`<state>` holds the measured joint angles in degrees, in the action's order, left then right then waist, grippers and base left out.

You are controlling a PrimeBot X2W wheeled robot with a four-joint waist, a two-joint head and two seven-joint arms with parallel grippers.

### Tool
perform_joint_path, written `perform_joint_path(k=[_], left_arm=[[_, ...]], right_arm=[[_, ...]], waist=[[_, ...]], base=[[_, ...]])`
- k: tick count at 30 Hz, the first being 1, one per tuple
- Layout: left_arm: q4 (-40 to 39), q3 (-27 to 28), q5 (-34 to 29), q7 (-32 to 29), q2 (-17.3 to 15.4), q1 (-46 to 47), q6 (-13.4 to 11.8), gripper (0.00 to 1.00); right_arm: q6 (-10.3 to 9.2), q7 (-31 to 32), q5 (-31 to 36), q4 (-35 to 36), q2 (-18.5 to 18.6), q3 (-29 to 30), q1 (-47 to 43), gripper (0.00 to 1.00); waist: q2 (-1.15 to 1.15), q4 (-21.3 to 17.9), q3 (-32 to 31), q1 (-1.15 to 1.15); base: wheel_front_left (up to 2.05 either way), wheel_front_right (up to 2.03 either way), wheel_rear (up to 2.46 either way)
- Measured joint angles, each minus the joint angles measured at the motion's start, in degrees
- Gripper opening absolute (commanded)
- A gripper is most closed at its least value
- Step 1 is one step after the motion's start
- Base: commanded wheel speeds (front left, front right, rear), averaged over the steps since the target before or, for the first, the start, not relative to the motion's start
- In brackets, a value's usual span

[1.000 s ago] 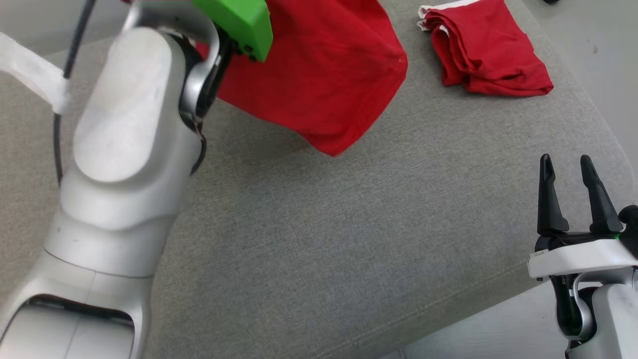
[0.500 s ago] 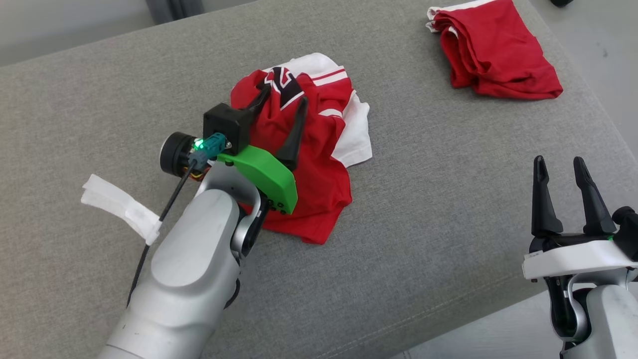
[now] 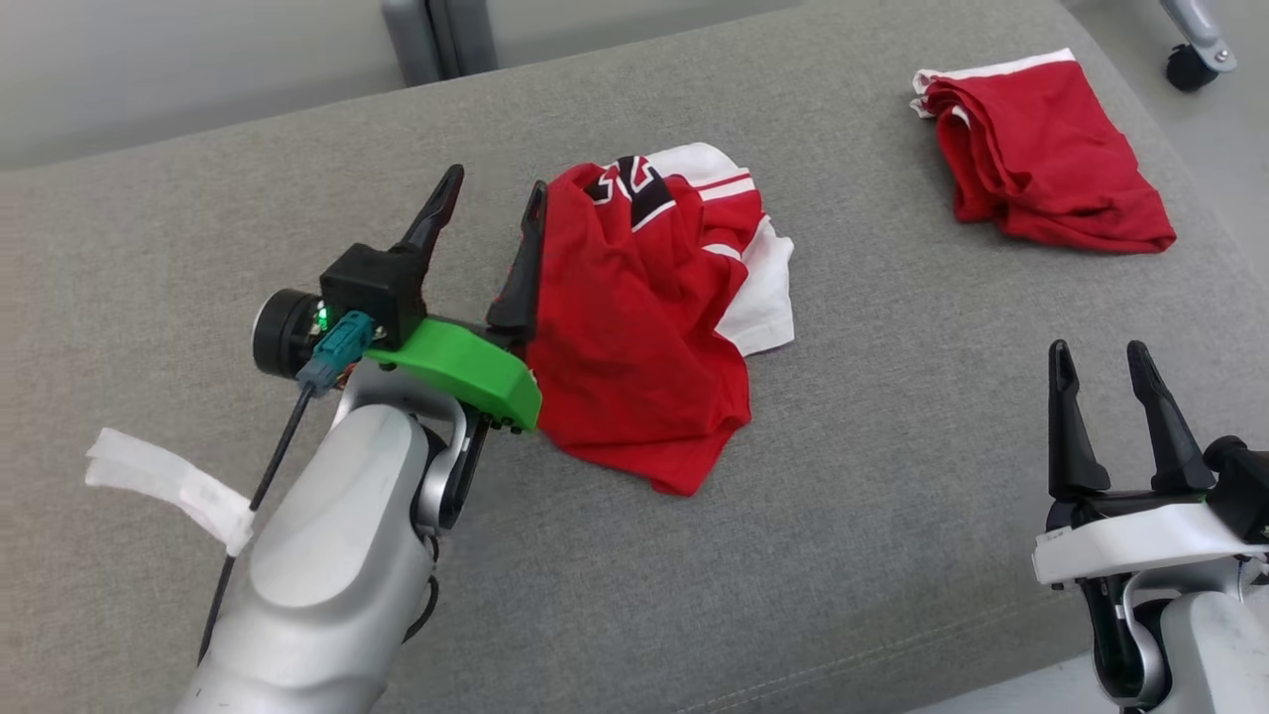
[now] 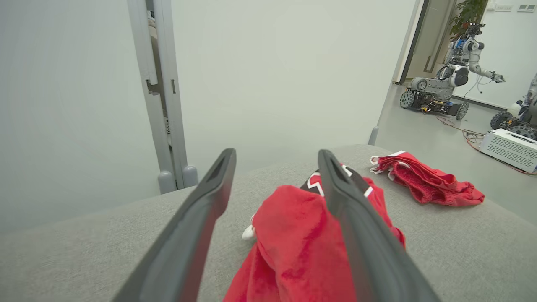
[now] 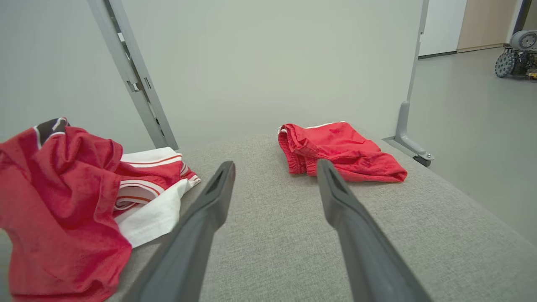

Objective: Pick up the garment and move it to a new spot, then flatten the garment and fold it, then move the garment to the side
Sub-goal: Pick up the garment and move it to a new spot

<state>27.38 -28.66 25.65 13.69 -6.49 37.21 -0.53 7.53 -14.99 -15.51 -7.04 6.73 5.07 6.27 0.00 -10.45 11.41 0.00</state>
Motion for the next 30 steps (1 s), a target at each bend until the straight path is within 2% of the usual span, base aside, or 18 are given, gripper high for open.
perform_joint_path(k=[14,20,30], left_arm=[[-9.5,5.9,-0.1,1.1,-7.1,-12.5,-3.6,1.00],[-13.8,8.4,-0.5,1.3,-8.0,-19.1,-5.1,1.00],[-18.3,13.2,-1.0,1.4,-8.2,-28.6,-5.8,1.00]], right_arm=[[0.00,0.0,0.6,0.1,1.0,-0.9,-1.4,1.00],[0.00,0.0,0.8,0.0,1.5,-0.9,-1.9,1.00],[0.00,-0.1,1.1,-0.1,1.6,-1.2,-3.6,1.00]], waist=[[0.00,7.1,-3.9,0.00],[0.00,9.8,-5.8,0.00],[0.00,13.5,-8.8,0.00]], base=[[0.00,0.00,0.00],[0.00,0.00,0.00],[0.00,0.00,0.00]])
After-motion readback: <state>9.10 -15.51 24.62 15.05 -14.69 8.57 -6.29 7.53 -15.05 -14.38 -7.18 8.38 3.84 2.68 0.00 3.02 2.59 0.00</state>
